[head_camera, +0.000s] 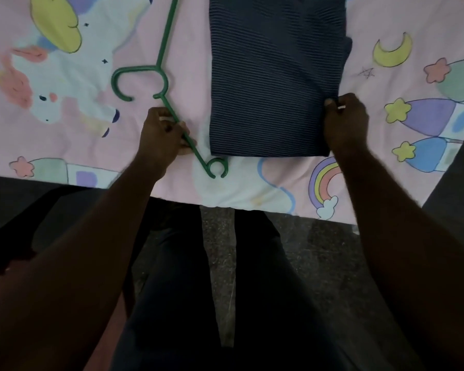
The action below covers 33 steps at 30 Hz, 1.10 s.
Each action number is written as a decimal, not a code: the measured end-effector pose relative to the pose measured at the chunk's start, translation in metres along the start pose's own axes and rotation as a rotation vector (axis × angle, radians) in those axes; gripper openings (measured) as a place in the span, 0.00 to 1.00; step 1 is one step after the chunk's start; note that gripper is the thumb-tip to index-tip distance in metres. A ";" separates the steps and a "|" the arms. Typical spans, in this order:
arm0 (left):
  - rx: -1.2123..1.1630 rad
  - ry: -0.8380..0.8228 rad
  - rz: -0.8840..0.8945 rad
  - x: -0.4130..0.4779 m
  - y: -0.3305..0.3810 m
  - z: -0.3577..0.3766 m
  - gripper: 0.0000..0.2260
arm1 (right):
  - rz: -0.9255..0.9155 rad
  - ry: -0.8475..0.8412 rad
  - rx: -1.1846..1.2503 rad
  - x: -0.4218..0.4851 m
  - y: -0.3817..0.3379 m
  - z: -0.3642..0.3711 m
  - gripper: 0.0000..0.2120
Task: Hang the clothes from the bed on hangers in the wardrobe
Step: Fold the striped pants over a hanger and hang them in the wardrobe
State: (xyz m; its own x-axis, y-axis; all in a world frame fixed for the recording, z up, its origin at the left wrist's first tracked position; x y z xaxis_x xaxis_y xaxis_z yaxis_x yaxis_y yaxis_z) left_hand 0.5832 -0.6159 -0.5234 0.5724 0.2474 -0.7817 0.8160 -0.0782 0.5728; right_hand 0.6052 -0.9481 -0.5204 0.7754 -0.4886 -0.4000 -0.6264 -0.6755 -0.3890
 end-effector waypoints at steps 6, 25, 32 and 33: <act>0.447 0.263 0.494 -0.009 0.012 0.000 0.24 | -0.233 0.141 -0.072 -0.002 -0.033 -0.003 0.28; 0.671 0.055 0.286 0.024 0.038 0.076 0.17 | -0.692 0.100 -0.568 0.000 -0.016 0.049 0.35; 0.370 -0.149 0.190 0.036 0.031 0.062 0.11 | -0.915 -0.007 -0.529 0.016 -0.087 0.080 0.35; 0.306 -0.176 0.157 0.037 0.029 0.059 0.11 | -0.853 -0.006 -0.528 0.027 -0.087 0.078 0.35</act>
State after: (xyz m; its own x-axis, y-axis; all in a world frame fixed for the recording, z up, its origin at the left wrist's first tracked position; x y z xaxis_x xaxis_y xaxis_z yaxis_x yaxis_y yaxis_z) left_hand 0.6329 -0.6663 -0.5506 0.6760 0.0419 -0.7357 0.6880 -0.3936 0.6097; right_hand 0.6740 -0.8598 -0.5622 0.9473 0.2748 -0.1645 0.2554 -0.9581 -0.1299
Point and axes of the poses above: each hand's wrist, its own x-axis towards the middle knuckle, its own z-axis out of the palm, y = z × x, the point moved 2 cm from there along x, towards the middle knuckle, and after that the axes turned 4 degrees about y, right-handed, at the moved point
